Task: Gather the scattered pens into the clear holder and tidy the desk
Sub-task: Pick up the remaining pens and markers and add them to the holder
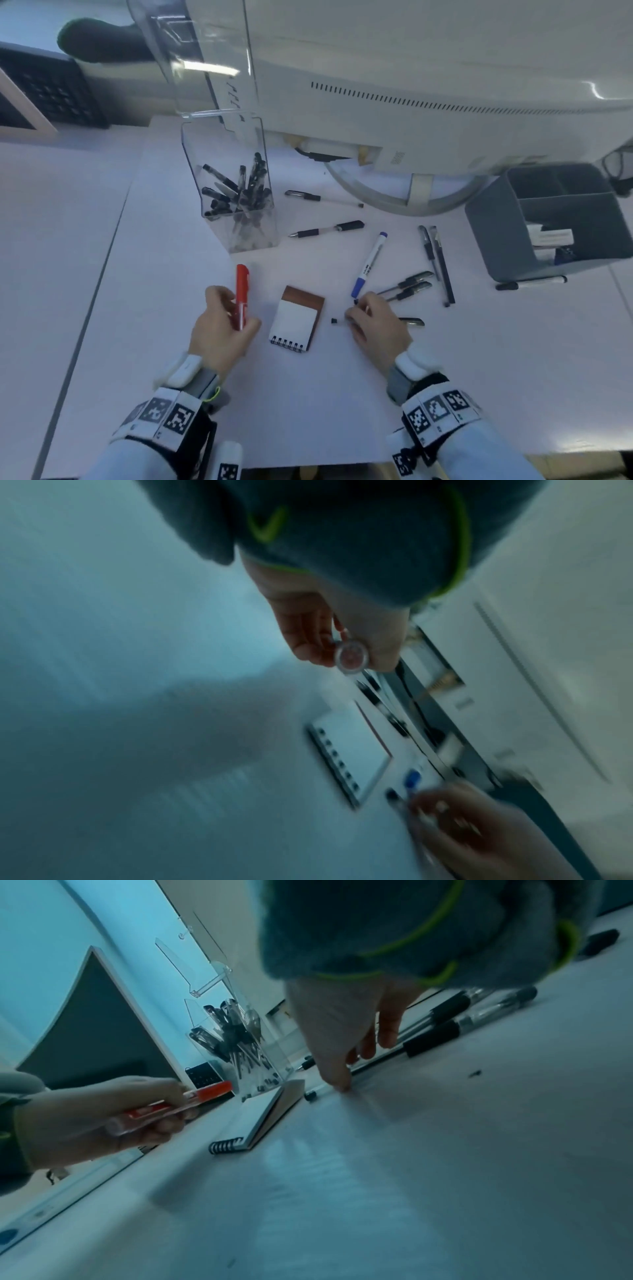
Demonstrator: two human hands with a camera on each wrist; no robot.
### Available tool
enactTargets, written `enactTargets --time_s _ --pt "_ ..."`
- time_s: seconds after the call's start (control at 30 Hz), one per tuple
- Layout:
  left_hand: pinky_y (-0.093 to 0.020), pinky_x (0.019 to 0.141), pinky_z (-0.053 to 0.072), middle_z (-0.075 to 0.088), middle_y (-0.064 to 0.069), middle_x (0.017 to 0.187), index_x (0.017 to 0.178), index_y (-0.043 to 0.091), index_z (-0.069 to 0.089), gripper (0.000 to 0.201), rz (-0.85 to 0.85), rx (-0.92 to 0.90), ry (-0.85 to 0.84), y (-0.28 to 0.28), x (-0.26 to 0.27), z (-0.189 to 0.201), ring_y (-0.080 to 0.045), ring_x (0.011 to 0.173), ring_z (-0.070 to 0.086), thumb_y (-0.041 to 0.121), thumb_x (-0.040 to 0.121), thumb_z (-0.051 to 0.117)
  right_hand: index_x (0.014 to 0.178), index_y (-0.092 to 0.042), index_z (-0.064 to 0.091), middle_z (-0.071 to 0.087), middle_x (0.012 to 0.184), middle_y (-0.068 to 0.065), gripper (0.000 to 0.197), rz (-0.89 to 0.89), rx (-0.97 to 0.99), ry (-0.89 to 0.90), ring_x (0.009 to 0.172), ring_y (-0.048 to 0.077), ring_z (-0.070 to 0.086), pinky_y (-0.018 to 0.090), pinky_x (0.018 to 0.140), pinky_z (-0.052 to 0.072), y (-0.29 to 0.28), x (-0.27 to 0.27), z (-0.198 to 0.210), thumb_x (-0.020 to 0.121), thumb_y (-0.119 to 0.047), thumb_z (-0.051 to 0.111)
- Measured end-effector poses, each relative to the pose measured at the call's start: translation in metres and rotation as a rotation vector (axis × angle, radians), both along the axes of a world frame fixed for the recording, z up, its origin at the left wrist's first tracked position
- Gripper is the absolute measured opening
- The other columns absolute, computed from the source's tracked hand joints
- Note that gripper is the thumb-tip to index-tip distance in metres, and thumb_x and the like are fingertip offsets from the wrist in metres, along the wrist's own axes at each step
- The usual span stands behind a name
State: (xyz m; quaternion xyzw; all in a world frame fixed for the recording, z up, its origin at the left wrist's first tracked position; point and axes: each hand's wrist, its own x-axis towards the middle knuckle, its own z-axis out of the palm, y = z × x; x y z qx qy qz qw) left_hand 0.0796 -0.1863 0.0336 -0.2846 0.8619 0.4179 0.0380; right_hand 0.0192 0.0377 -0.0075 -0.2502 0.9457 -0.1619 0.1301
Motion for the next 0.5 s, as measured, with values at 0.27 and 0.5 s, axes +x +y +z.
enactTargets --time_s 0.27,0.5 --pt "-0.021 0.051 0.033 0.049 0.002 0.067 0.093 0.014 0.044 0.016 -0.210 0.020 0.041 0.008 -0.039 -0.004 -0.023 0.063 0.047 0.010 0.081 0.054 0.088 -0.026 0.044 0.063 0.064 -0.007 0.032 0.303 -0.106 0.328 0.075 0.017 0.044 0.024 0.067 0.028 -0.051 -0.004 0.000 0.063 -0.012 0.060" --pt "-0.031 0.064 0.037 0.059 -0.014 0.086 0.096 0.006 0.047 0.016 -0.297 -0.054 -0.053 0.006 -0.068 -0.009 -0.028 0.075 0.053 0.016 0.086 0.053 0.070 -0.023 0.065 0.066 0.072 -0.002 0.040 0.392 -0.043 0.213 0.080 0.017 0.036 0.024 0.069 0.037 -0.072 -0.004 -0.027 0.037 -0.011 0.084"
